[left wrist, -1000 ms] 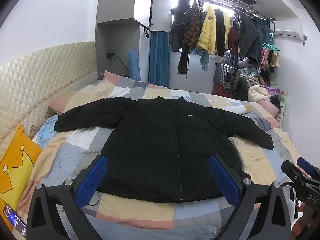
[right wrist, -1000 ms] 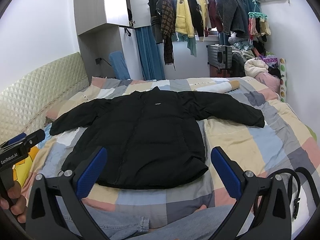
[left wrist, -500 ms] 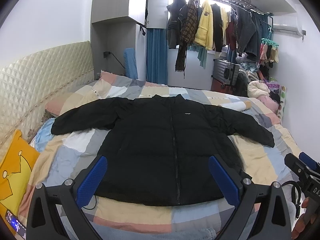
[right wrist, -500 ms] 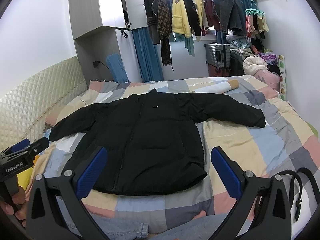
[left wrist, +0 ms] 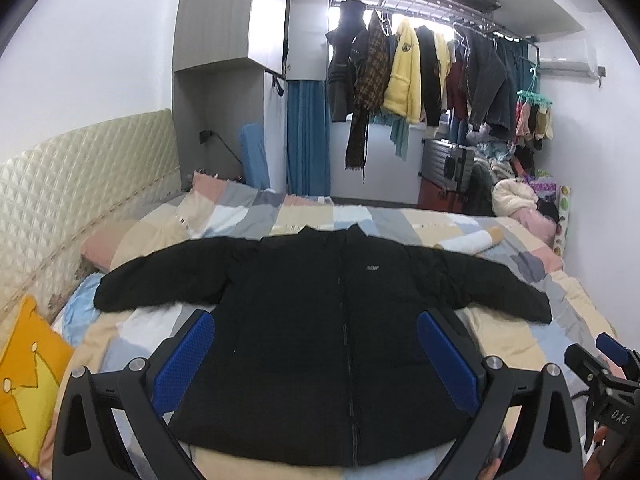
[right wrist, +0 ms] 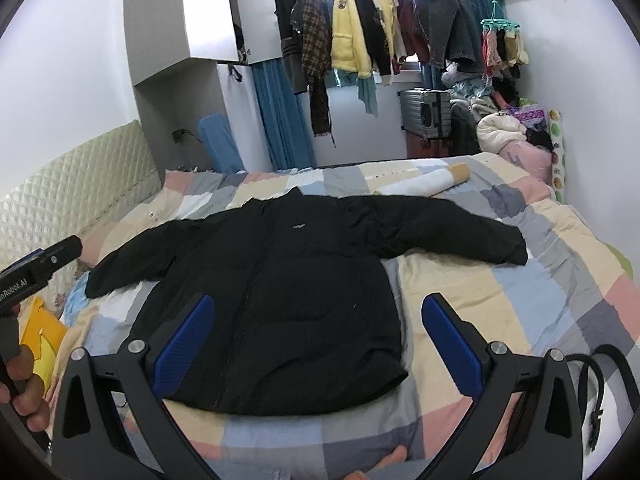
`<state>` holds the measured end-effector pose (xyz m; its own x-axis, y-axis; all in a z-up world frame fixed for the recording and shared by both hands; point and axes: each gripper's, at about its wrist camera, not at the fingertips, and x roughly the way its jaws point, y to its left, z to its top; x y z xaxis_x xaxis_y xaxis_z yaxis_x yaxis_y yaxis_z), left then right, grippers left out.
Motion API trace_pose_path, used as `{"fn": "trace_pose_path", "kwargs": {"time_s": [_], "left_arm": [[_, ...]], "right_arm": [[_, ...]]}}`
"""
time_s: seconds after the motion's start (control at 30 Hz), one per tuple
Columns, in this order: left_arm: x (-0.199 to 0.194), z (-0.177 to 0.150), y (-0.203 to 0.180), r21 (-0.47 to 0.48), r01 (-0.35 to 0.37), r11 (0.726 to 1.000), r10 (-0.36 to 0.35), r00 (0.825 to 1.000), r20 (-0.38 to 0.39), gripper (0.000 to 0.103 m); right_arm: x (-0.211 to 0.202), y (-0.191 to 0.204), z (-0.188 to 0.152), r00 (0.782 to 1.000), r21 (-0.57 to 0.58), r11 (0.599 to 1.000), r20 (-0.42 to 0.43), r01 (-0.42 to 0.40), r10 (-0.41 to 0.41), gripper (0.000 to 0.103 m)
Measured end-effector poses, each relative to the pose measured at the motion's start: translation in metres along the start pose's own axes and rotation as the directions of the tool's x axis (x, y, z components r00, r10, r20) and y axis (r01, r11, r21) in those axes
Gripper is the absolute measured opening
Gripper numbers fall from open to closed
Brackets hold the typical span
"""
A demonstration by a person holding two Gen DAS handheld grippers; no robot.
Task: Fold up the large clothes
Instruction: 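Move the right tool to the jacket sleeve cuff and grasp it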
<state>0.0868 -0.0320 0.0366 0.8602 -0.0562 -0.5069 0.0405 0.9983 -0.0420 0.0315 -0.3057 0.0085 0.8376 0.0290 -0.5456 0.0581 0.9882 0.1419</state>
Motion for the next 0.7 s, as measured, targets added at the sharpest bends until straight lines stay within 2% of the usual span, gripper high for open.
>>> {"fn": "trace_pose_path", "kwargs": {"time_s": [0.2,0.4,0.47,0.6,0.7], "left_arm": [[0.044,0.004,0.009,0.055,-0.039,0.998,0.039,0.999,0.007,0.103],[0.074,-0.007,0.039,-0.003,-0.043,0.999,0.043,0.999,0.024,0.103],[0.079,-0.012,0.048,-0.023,-0.038,0.999,0.039,0.999,0.038,0.103],[0.088,-0.023,0.062,-0.056,-0.033,0.998,0.036,0.998,0.056,0.103],[0.098,-0.029,0.070,-0.067,-0.030,0.997,0.033,0.998,0.056,0.103]], "right_arm": [[0.010,-0.008,0.023,0.996,-0.011,0.999,0.074,0.039,-0.038,0.103],[0.044,-0.022,0.038,0.988,-0.049,0.995,0.135,0.087,-0.080,0.103],[0.052,-0.031,0.042,0.981,-0.032,0.993,0.165,0.112,-0.105,0.103],[0.079,-0.051,0.055,0.982,0.023,0.995,0.160,0.102,-0.104,0.103],[0.102,-0.061,0.064,0.971,0.023,0.988,0.183,0.154,-0.156,0.103]]}}
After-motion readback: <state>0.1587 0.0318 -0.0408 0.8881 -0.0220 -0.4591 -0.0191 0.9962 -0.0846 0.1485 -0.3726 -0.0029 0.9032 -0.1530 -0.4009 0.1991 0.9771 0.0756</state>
